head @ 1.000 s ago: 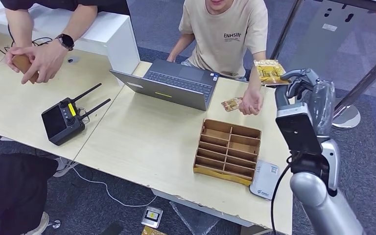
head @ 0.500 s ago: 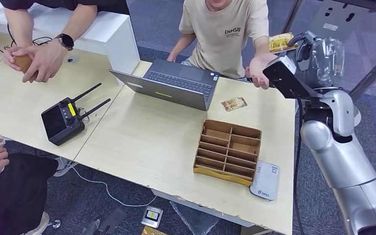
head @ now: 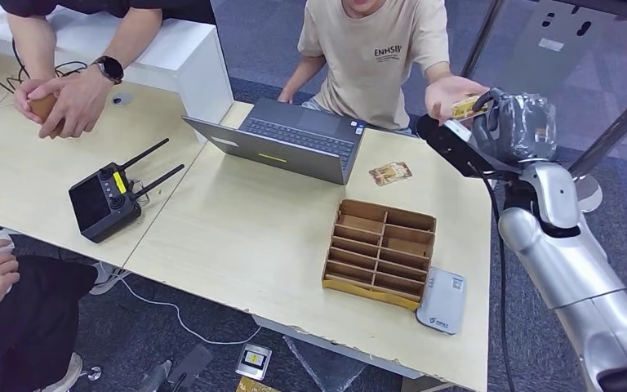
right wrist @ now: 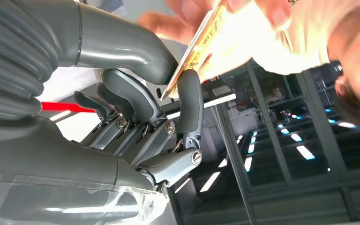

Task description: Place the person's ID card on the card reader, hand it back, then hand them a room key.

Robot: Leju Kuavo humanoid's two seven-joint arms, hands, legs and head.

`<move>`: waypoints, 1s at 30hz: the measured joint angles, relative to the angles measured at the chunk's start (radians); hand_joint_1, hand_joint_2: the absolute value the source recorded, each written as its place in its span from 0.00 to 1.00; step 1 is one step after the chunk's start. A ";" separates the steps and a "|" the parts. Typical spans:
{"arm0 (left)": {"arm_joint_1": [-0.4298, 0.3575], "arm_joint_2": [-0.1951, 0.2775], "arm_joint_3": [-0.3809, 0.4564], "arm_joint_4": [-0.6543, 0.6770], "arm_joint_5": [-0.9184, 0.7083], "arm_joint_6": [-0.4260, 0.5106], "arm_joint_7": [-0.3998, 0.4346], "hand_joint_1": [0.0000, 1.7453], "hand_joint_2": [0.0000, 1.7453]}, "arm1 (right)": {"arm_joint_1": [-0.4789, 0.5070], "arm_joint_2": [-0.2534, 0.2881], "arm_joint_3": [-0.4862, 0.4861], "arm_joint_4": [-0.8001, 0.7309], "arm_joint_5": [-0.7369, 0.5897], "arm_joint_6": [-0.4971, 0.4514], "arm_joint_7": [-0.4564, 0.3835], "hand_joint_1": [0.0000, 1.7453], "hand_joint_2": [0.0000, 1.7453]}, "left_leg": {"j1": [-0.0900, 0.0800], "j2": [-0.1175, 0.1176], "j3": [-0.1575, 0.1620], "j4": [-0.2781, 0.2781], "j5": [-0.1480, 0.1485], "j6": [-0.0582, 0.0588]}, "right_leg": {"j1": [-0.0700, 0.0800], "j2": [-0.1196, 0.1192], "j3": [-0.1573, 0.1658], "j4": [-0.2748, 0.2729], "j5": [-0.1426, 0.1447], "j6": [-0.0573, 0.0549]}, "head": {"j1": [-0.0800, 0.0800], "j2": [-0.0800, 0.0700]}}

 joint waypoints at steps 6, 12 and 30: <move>-0.002 -0.002 -0.001 0.000 -0.002 0.011 -0.002 0.00 1.00 | 0.007 -0.003 0.023 0.035 0.013 0.003 0.000 1.00 1.00 | 0.000 0.000 0.000 0.000 0.000 0.000 | 0.000 0.000 0.000 0.000 0.000 0.000 | 0.000 0.000; -0.003 -0.003 -0.001 0.000 -0.003 0.023 -0.005 0.00 1.00 | 0.020 -0.002 0.040 0.053 0.013 0.008 -0.003 0.25 1.00 | 0.000 0.000 0.000 0.000 0.000 0.000 | 0.000 0.000 0.000 0.000 0.000 0.000 | 0.000 0.000; 0.006 -0.004 0.003 0.000 -0.023 0.036 -0.018 0.00 1.00 | 0.071 -0.017 0.024 0.006 -0.124 -0.003 -0.003 0.00 0.00 | 0.000 0.000 0.000 0.000 0.000 0.000 | 0.000 0.000 0.000 0.000 0.000 0.000 | 0.000 0.000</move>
